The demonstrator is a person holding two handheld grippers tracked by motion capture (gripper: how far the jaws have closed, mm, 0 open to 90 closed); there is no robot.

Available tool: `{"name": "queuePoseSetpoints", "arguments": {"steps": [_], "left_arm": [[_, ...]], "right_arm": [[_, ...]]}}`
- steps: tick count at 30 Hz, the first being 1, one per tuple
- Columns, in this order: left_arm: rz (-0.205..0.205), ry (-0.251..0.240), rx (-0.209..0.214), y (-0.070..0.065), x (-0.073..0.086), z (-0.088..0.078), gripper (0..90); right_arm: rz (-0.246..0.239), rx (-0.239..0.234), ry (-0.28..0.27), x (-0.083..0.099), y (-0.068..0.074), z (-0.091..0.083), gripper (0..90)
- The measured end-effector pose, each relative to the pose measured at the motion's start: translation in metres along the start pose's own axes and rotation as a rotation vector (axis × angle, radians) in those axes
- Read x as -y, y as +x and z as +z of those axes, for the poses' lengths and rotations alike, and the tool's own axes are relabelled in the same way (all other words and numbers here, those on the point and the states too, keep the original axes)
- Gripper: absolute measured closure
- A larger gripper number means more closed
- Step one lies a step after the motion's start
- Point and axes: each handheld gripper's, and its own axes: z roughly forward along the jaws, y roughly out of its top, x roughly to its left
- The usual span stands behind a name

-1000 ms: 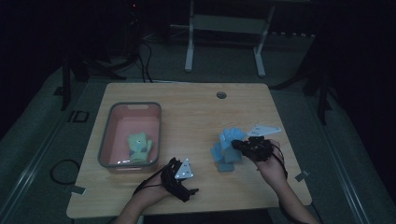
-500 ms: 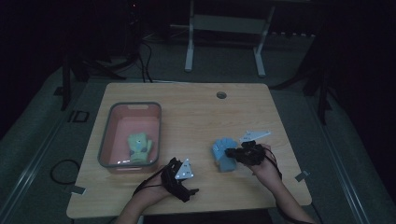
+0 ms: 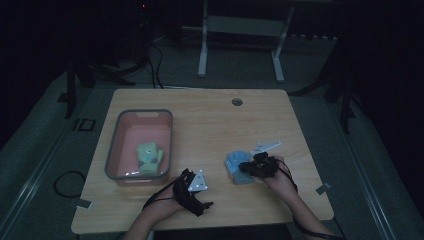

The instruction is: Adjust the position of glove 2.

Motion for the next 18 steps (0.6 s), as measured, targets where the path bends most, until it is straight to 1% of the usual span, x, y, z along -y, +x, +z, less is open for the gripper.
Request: {"name": "queuePoseSetpoints", "arguments": {"steps": [1,3,4,5,6,8,10,13,14,15,16,18], "left_arm": [[-0.003,-0.002,0.000,0.000,0.000,0.000,5.6],[-0.003,0.011,-0.011,-0.002,-0.002,-0.001,5.6],[0.003,0.016,-0.024,-0.003,-0.004,-0.001,5.6],[0.001,0.015,-0.042,-0.004,-0.006,-0.003,5.6],[-0.008,0.009,-0.049,-0.005,-0.008,-0.003,5.6],[-0.019,-0.005,-0.044,-0.006,-0.012,-0.005,5.6],[-0.031,0.003,-0.057,-0.008,-0.018,-0.005,5.6],[-0.039,0.011,-0.056,-0.012,-0.027,-0.003,5.6],[-0.043,0.002,-0.047,-0.013,-0.030,-0.002,5.6],[-0.041,-0.008,-0.028,-0.014,-0.033,-0.001,5.6],[-0.044,-0.012,-0.021,-0.014,-0.034,-0.001,6.3],[-0.023,-0.016,-0.014,-0.016,-0.039,0.004,7.1]], "right_arm": [[0.000,0.001,0.000,0.001,0.000,0.000,79.7],[0.003,0.006,-0.005,0.001,0.001,-0.002,77.3],[-0.002,0.013,-0.010,0.000,0.002,-0.004,76.4],[-0.005,0.018,-0.016,0.000,0.002,-0.006,75.6],[-0.004,0.018,-0.026,0.000,0.003,-0.009,74.1],[-0.008,0.030,-0.039,-0.001,0.003,-0.014,71.6],[-0.008,0.034,-0.055,-0.002,0.002,-0.020,68.4],[-0.008,0.049,-0.070,-0.003,-0.001,-0.026,63.4],[-0.007,0.052,-0.075,-0.003,-0.002,-0.027,63.3],[-0.003,0.058,-0.077,-0.004,-0.003,-0.028,63.0],[-0.003,0.062,-0.080,-0.004,-0.005,-0.029,62.2],[0.004,0.065,-0.086,-0.005,-0.008,-0.030,62.0]]}}
